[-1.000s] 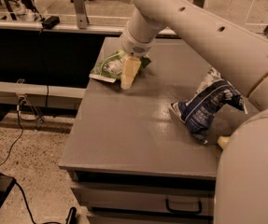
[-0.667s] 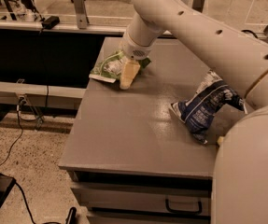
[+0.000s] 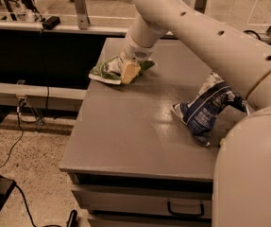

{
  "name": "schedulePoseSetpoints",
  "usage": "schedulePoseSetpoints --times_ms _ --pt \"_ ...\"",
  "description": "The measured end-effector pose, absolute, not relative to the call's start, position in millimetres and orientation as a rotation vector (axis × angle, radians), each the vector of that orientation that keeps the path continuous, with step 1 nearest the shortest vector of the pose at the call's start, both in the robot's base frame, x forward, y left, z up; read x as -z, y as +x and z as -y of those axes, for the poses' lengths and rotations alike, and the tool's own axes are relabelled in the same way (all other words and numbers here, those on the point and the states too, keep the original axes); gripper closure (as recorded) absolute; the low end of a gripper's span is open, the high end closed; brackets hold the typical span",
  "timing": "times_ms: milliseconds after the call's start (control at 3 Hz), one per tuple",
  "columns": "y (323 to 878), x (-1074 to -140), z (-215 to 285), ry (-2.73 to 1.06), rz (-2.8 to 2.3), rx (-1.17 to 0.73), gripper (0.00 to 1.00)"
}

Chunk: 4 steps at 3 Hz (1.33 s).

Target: Pick green jalapeno chip bag

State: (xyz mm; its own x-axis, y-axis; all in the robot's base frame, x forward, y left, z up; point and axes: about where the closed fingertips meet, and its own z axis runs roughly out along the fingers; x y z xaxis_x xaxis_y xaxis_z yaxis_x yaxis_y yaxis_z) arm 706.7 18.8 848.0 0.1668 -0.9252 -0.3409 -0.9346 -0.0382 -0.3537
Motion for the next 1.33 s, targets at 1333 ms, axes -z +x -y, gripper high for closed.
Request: schedulePoseSetpoints --times_ms 1333 --pt "700.0 -915.2 -0.5 -1.895 -1.648 0.033 1.00"
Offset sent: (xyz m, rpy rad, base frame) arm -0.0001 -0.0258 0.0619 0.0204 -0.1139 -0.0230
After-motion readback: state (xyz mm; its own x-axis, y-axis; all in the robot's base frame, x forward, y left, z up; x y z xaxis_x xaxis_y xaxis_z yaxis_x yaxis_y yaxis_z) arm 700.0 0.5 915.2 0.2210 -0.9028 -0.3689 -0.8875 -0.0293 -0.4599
